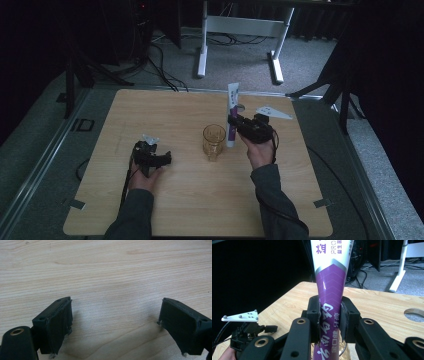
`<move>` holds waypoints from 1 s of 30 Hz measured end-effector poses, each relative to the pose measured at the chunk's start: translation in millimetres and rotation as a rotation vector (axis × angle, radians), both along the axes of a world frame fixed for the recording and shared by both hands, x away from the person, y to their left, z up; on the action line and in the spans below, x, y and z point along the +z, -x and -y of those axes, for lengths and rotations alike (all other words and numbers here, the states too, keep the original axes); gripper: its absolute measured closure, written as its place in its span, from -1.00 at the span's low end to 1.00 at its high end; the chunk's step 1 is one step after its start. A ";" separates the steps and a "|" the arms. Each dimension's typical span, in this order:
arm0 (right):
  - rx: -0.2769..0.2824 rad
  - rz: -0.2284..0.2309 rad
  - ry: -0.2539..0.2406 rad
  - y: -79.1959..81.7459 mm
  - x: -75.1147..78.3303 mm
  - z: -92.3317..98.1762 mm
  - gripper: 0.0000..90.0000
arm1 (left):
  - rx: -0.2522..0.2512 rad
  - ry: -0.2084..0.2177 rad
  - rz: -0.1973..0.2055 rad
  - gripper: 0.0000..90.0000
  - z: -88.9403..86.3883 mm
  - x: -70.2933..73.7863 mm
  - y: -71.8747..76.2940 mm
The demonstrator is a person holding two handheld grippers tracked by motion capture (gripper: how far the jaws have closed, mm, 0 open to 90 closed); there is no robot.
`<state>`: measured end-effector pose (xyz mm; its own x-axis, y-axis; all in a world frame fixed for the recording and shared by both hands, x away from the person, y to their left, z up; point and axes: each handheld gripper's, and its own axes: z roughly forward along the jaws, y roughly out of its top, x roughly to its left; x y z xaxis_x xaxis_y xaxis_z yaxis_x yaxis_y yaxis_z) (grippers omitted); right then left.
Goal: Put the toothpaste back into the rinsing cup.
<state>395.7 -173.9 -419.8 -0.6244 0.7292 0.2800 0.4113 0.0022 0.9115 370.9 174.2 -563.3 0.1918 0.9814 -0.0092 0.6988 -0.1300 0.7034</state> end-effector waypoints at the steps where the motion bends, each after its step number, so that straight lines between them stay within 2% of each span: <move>1: 0.000 0.001 -0.002 -0.4 -0.4 -0.4 0.62 | 0.001 0.000 0.000 -0.73 0.0 0.0 0.0; 30: 0.000 -0.004 -0.005 -9.9 -8.0 -11.4 0.62 | 0.001 0.000 0.001 -0.73 0.1 -0.1 0.0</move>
